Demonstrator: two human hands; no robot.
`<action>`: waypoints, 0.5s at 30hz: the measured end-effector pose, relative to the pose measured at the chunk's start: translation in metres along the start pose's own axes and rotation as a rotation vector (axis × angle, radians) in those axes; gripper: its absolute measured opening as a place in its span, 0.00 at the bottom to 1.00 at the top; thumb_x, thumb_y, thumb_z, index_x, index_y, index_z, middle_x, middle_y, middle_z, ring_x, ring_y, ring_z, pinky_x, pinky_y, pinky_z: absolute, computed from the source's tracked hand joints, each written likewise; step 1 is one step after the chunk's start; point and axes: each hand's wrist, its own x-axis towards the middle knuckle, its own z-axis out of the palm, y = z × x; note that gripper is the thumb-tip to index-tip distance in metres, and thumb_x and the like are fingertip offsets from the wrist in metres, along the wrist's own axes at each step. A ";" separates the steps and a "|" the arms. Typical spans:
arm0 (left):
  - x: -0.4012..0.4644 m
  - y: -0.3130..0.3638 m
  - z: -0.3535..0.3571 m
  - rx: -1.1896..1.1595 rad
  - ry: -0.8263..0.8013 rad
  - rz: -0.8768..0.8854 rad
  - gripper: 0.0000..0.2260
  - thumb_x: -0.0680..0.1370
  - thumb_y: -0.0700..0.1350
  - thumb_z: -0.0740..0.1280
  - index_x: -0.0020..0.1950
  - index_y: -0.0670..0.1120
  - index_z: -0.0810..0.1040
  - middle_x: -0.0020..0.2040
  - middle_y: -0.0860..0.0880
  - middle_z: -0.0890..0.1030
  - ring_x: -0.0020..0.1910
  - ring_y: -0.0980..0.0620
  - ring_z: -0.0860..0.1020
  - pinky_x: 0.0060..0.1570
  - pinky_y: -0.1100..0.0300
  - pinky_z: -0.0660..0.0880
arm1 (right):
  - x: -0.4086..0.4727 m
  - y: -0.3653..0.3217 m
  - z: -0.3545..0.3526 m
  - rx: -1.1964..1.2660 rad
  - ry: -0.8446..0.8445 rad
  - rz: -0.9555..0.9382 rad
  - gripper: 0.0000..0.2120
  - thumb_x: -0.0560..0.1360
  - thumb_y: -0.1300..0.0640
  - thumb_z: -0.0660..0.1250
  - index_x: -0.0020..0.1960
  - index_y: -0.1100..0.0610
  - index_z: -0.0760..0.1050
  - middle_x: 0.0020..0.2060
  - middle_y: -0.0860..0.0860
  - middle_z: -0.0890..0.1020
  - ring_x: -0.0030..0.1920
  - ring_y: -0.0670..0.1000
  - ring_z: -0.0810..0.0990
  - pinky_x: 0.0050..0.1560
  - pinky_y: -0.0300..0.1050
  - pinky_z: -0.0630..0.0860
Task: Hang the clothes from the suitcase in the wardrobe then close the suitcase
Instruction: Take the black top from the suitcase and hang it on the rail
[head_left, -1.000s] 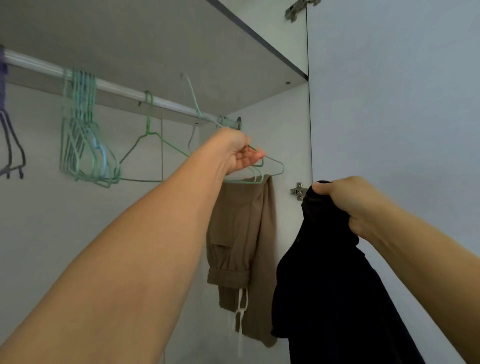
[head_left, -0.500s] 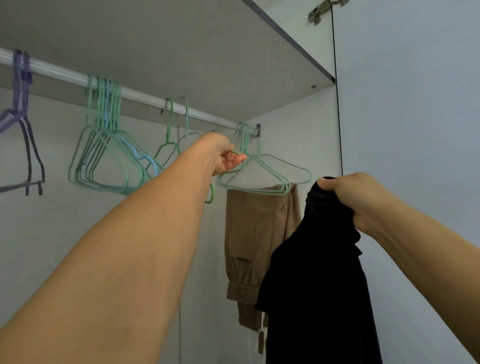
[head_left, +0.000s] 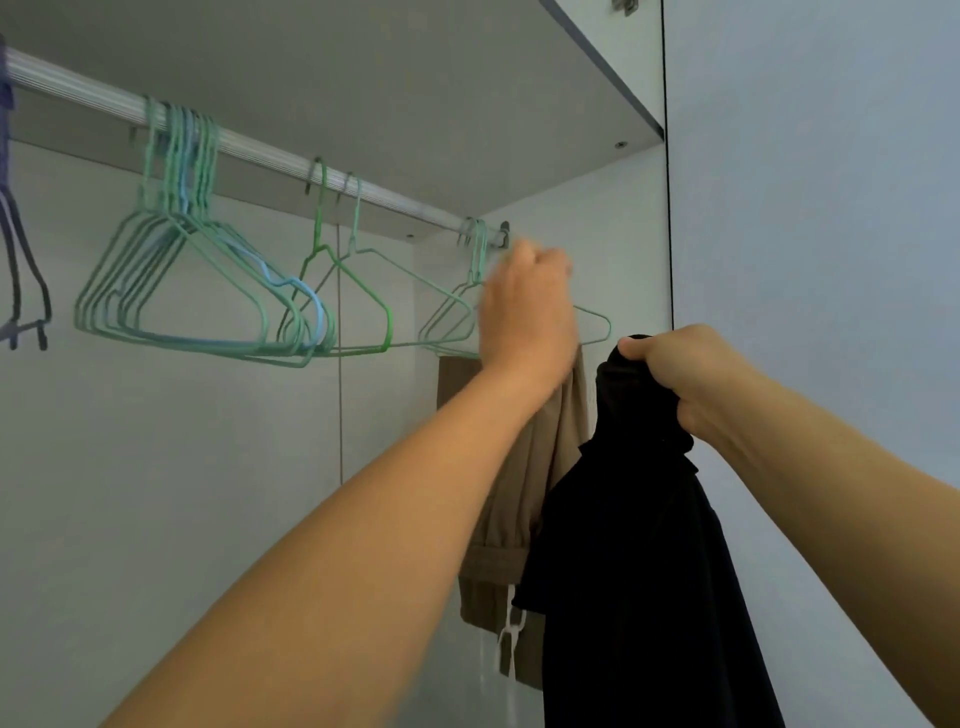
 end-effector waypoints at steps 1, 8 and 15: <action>-0.001 0.005 0.008 -0.102 -0.179 -0.046 0.13 0.76 0.33 0.59 0.55 0.44 0.78 0.55 0.46 0.76 0.54 0.45 0.74 0.53 0.55 0.71 | 0.001 0.000 -0.002 -0.008 0.004 -0.001 0.06 0.76 0.60 0.68 0.44 0.63 0.74 0.38 0.56 0.78 0.41 0.56 0.79 0.43 0.48 0.77; -0.004 0.003 0.068 -0.456 -0.372 -0.831 0.19 0.74 0.41 0.68 0.64 0.39 0.70 0.64 0.41 0.70 0.57 0.40 0.76 0.55 0.53 0.76 | 0.012 0.005 -0.021 -0.057 0.040 0.028 0.08 0.75 0.60 0.68 0.51 0.64 0.76 0.48 0.60 0.80 0.50 0.61 0.80 0.55 0.56 0.78; 0.008 -0.025 0.104 -0.399 -0.407 -0.968 0.31 0.66 0.58 0.74 0.63 0.43 0.72 0.64 0.40 0.62 0.54 0.41 0.75 0.54 0.53 0.77 | 0.032 0.013 -0.022 -0.089 0.062 0.027 0.11 0.75 0.58 0.68 0.53 0.65 0.76 0.49 0.60 0.80 0.50 0.61 0.80 0.56 0.57 0.78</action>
